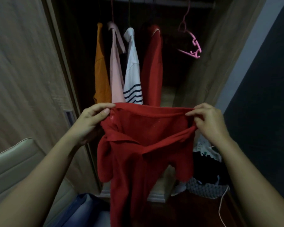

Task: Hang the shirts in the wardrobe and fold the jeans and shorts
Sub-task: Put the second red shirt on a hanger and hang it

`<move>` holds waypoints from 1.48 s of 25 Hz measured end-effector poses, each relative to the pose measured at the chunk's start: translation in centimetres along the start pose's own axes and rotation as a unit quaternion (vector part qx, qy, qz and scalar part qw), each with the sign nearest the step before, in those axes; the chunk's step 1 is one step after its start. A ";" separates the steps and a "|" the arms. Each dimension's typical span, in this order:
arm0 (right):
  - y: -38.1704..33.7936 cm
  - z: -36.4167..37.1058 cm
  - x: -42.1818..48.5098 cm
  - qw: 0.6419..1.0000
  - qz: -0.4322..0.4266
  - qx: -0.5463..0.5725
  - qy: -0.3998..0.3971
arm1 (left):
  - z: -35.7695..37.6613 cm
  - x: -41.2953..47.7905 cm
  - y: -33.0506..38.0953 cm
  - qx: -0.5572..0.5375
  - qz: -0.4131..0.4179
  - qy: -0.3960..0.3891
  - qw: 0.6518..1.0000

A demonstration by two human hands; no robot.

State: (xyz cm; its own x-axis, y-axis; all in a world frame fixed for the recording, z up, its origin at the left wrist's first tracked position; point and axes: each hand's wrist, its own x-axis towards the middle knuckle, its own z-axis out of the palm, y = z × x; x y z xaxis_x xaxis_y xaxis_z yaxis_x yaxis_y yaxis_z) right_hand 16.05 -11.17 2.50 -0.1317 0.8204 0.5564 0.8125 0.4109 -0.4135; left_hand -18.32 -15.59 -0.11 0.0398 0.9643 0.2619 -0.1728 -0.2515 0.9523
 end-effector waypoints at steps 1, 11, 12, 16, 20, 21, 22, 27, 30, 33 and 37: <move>-0.2 0.2 0.0 1.000 0.000 0.003 0.007 | -0.1 -0.6 -0.4 -0.060 -0.024 -0.008 0.998; -3.0 3.1 -0.8 0.996 0.044 0.083 0.005 | 0.6 -2.9 -0.8 -0.061 -0.052 0.038 0.996; -3.4 3.1 -0.8 0.994 0.048 0.094 0.002 | 0.7 -2.9 -0.9 -0.060 -0.032 0.053 0.996; -4.7 3.0 -0.9 0.993 0.039 0.105 0.025 | -1.0 -2.4 -1.5 0.181 0.093 0.143 0.969; -4.6 2.4 -0.9 0.998 0.030 0.046 0.008 | -3.0 -2.3 -3.0 0.600 0.204 0.038 0.773; -4.5 2.1 -1.0 0.999 0.023 0.020 -0.017 | -3.7 -2.3 -2.6 0.633 0.184 0.024 0.752; -4.3 1.8 -1.1 0.999 0.022 0.003 -0.039 | -4.4 -2.2 -1.7 0.644 0.174 0.032 0.744; -4.5 1.6 -1.7 0.998 0.040 -0.022 -0.041 | -4.7 -0.6 0.7 0.641 0.121 0.074 0.755; -4.1 2.6 -3.1 0.995 0.069 -0.052 -0.049 | -3.2 -1.5 0.9 0.615 0.098 0.160 0.766; -3.2 3.9 -4.5 0.987 0.045 -0.098 -0.118 | -2.0 -1.3 1.6 0.655 0.142 0.190 0.717; -3.2 3.7 -3.6 0.992 0.091 -0.003 -0.092 | -2.6 0.4 1.4 0.648 0.129 0.157 0.734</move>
State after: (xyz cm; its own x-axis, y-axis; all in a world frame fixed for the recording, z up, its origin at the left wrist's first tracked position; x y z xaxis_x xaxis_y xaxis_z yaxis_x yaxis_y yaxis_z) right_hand 11.83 -14.02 -0.82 -0.0834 0.9396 0.3320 0.8361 0.2473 -0.4898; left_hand -21.11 -15.32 0.89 -0.0926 0.7914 0.6043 0.9549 -0.1013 0.2790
